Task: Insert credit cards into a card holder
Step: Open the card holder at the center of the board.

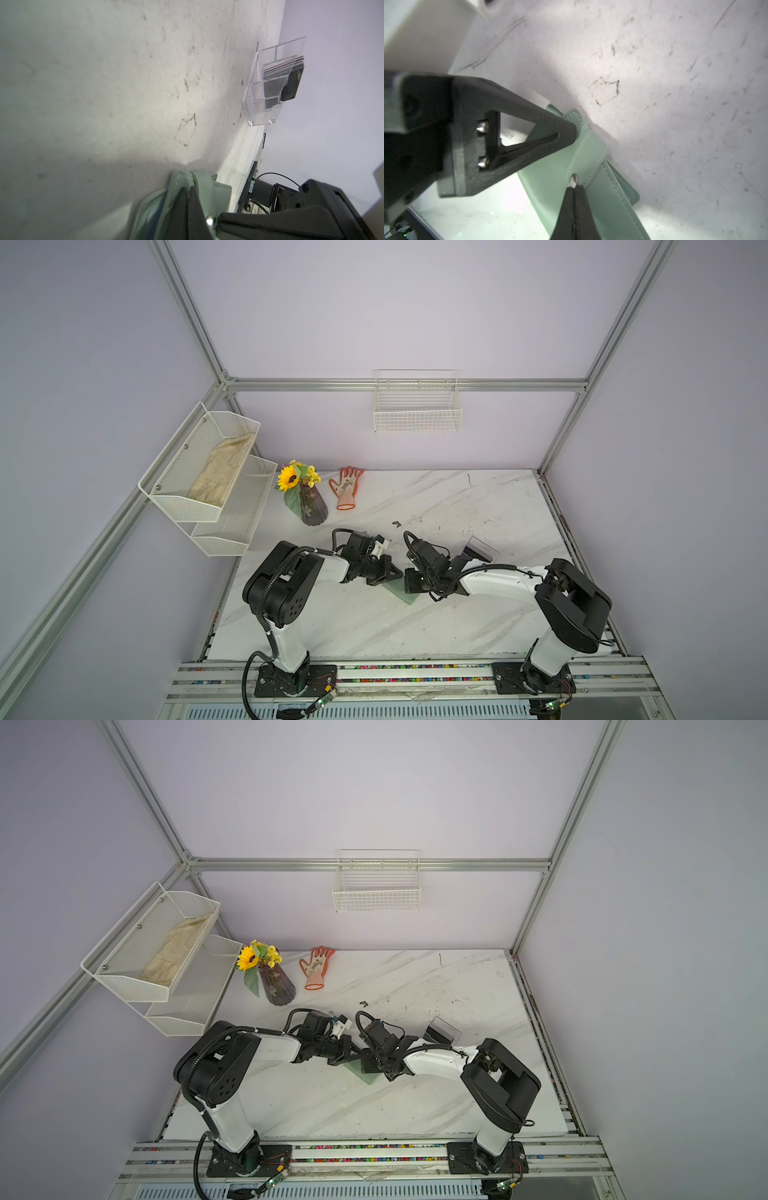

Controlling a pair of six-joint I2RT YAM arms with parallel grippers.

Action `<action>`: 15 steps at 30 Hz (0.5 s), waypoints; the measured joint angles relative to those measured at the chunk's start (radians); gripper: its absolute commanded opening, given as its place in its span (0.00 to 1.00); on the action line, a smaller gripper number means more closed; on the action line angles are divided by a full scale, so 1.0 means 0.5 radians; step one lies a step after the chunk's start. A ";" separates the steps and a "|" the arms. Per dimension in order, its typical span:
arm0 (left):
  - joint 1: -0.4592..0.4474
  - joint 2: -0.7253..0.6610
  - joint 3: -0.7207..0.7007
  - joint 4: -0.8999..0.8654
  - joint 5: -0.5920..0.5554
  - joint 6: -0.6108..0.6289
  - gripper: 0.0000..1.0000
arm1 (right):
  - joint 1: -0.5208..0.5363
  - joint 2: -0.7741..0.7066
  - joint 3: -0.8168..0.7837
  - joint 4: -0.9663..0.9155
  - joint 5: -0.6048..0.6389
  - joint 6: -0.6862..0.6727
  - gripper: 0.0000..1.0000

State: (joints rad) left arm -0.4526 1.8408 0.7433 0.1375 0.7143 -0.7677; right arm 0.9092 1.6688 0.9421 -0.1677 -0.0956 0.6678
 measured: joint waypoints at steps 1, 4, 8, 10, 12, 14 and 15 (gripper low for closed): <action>0.000 0.005 0.000 0.009 0.002 0.000 0.00 | -0.007 -0.015 0.000 0.015 -0.014 -0.001 0.00; 0.001 0.014 0.000 0.024 0.009 0.000 0.00 | -0.031 -0.047 0.000 0.060 -0.048 -0.006 0.00; 0.001 0.021 0.000 0.039 0.013 0.000 0.00 | -0.072 -0.050 0.000 0.104 -0.098 -0.014 0.00; 0.001 0.027 0.000 0.050 0.018 0.000 0.00 | -0.082 -0.050 0.000 0.104 -0.098 -0.054 0.02; 0.001 0.031 0.000 0.059 0.023 0.000 0.00 | -0.091 -0.050 0.000 0.098 -0.083 -0.100 0.11; 0.002 0.037 0.002 0.065 0.026 0.000 0.00 | -0.089 -0.051 0.000 0.081 -0.049 -0.163 0.19; -0.001 0.045 0.005 0.076 0.030 0.001 0.00 | -0.089 -0.054 0.000 0.069 -0.037 -0.199 0.21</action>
State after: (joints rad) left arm -0.4530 1.8633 0.7460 0.1753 0.7292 -0.7673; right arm 0.8650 1.6417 0.9421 -0.1333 -0.1143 0.5682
